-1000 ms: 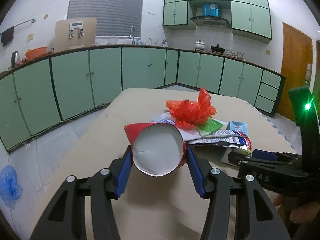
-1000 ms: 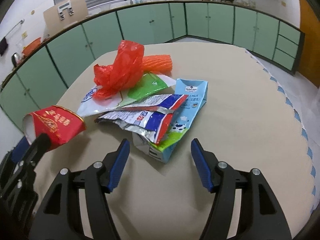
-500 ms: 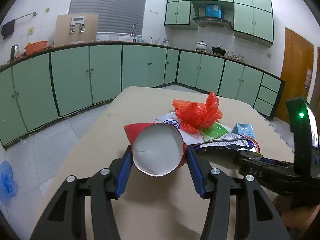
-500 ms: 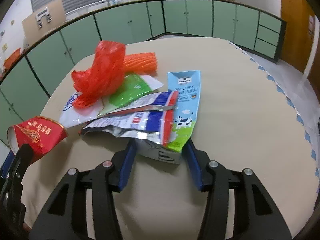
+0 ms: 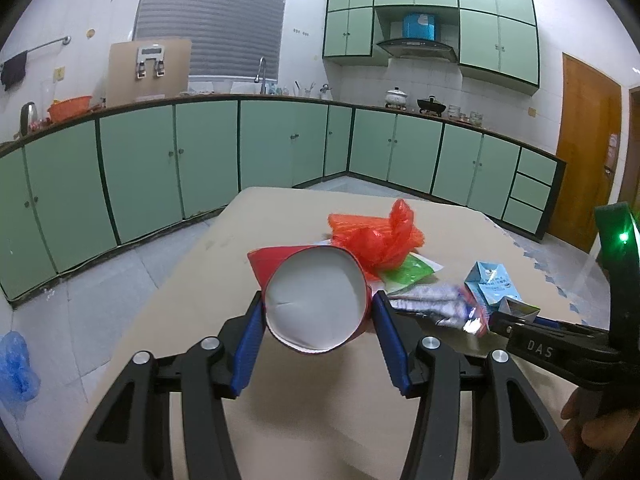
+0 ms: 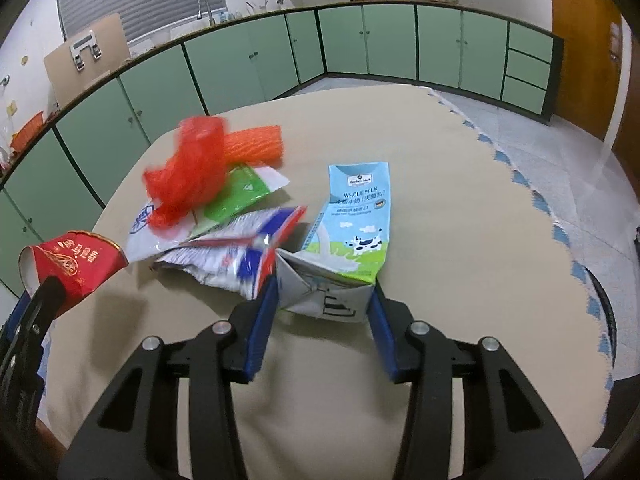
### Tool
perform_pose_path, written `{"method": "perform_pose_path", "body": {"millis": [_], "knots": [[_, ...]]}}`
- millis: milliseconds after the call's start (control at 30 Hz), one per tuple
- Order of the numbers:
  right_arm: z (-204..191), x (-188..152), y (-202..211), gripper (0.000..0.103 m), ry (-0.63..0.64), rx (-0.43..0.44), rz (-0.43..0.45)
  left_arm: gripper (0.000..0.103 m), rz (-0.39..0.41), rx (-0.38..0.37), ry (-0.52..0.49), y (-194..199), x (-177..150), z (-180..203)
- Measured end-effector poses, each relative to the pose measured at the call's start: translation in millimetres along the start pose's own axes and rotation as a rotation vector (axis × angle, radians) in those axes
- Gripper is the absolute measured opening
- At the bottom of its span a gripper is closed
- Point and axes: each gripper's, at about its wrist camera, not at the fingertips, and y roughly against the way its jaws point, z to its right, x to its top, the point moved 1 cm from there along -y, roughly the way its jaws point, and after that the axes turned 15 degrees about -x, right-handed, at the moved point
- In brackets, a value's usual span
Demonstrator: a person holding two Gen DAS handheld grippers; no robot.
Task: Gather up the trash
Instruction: 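Carry the paper cup and milk carton to the bin and release both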
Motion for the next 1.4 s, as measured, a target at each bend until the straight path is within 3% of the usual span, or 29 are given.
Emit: {"method": "perform_pose_path", "body": {"millis": [333,500,767,967,1000,1033,1233,1400], "knots": [[50.3,1.7,27.8,0.043,-0.033,0.002,0.038,0.053,0.011,-0.013,-0.027,15.4,7.4,35.6],[88.7,4.2,50.6,0.043,-0.028,0.004,0.090,0.053,0.019,-0.049,-0.065,23.4,13.2,72.8],[186.5,9.0,76.0,0.042,-0.046,-0.010,0.149,0.053,-0.002,-0.173,-0.143,18.0,12.9,161.5],[266.0,2.0,74.5,0.041,-0.083,-0.051,0.142,0.053,-0.046,-0.306,-0.220,-6.5,3.9,243.8],[283.0,-1.2,70.7,0.021,-0.085,-0.063,0.131,0.053,-0.054,-0.328,-0.227,-11.5,2.1,256.3],[291.8,-3.9,67.8,0.010,-0.082,-0.074,0.119,0.053,-0.063,-0.347,-0.235,-15.9,0.2,267.8],[360.9,-32.2,25.0,0.006,-0.156,-0.142,0.004,0.053,-0.177,-0.491,-0.294,-63.0,-32.1,351.3],[401.8,-49.2,-0.1,0.006,-0.225,-0.170,-0.054,0.053,-0.267,-0.553,-0.344,-94.0,-64.7,401.4]]}}
